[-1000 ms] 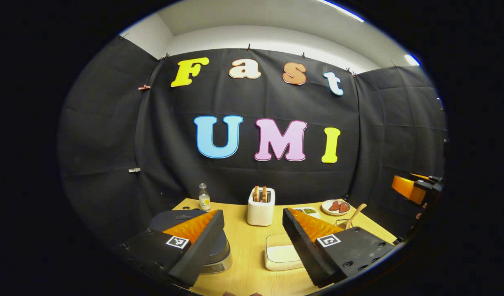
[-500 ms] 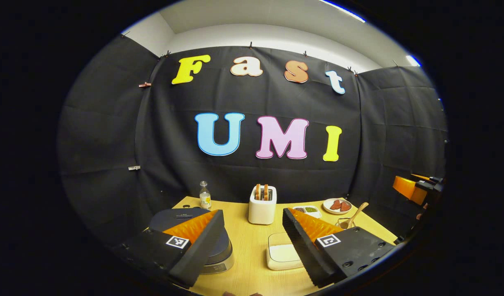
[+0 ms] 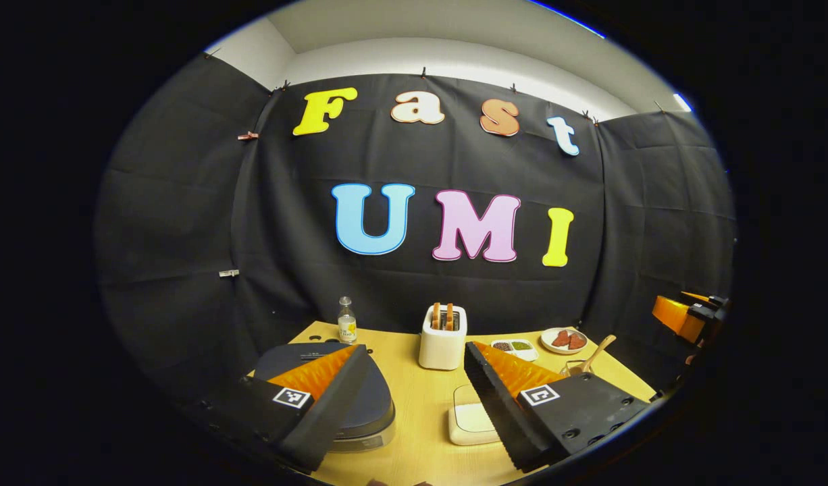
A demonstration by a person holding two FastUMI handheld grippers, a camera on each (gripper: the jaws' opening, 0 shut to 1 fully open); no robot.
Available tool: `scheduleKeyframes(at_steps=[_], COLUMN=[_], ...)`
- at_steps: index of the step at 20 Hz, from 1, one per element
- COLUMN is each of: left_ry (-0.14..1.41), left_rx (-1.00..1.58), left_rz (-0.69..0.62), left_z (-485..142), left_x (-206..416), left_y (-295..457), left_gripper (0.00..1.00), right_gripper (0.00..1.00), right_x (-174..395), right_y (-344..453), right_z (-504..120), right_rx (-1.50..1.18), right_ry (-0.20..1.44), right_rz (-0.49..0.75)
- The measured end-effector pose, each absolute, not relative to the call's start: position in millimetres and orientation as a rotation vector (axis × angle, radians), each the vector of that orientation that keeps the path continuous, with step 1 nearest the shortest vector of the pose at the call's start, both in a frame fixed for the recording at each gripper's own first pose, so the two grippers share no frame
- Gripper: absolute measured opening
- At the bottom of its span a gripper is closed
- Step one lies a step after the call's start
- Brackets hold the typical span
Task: Close the left gripper, press the button to open the rice cooker; take a wooden spoon from the chopstick holder with the right hand, scoop a spoonful of rice and pour it into the rice cooker, then put the wooden spoon back into the chopstick holder.
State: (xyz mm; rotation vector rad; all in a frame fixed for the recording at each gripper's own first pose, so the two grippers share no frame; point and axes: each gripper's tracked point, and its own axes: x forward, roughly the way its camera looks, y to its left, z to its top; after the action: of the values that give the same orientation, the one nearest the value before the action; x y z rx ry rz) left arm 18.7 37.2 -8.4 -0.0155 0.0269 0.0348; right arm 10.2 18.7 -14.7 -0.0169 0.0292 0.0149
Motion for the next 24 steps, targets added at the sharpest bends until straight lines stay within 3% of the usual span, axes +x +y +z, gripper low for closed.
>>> scheduleKeyframes(at_steps=[4,6,9,10,11,13,14,15,16,19,24], left_ry=[0.069,0.112,0.174,0.198,0.221,0.267,0.280,0.285,0.289,0.313,0.446], left_rx=[-0.030,-0.041,-0.059,-0.072,-0.088,-0.116,-0.122,-0.123,-0.123,-0.151,-0.238], left_rz=[0.020,0.019,0.031,0.037,0.044,0.060,0.073,0.082,0.092,0.132,0.061], left_z=[-11.9,-22.1,-33.9,-41.3,-46.3,-59.5,-62.7,-64.2,-65.9,-76.5,-120.2], left_x=[29.9,35.2,43.2,45.7,48.7,53.1,55.4,58.0,59.6,64.0,70.7], left_y=[55.4,67.9,86.4,91.7,98.6,110.6,118.9,125.7,131.6,153.0,144.4], left_gripper=[0.95,0.89,0.64,0.65,0.50,0.31,0.34,0.20,0.21,0.08,0.06], right_gripper=[0.98,0.98,0.98,0.96,0.98,0.98,0.98,0.98,0.98,0.98,0.98], right_x=[13.4,13.8,14.5,14.5,13.3,12.1,11.9,11.2,10.6,6.4,-3.3], right_y=[20.3,18.6,14.5,14.2,13.3,10.0,8.2,5.7,3.8,-2.3,-11.1], right_z=[-23.7,-25.0,-27.7,-27.8,-28.5,-29.3,-29.5,-30.9,-31.5,-32.8,-36.7], right_rx=[-0.013,-0.022,-0.052,-0.055,-0.057,-0.060,-0.063,-0.065,-0.067,-0.071,-0.081], right_ry=[0.049,0.052,0.053,0.055,0.056,0.059,0.062,0.065,0.068,0.078,0.091], right_rz=[0.015,0.008,-0.003,-0.004,-0.006,-0.013,-0.017,-0.022,-0.028,-0.046,-0.072])
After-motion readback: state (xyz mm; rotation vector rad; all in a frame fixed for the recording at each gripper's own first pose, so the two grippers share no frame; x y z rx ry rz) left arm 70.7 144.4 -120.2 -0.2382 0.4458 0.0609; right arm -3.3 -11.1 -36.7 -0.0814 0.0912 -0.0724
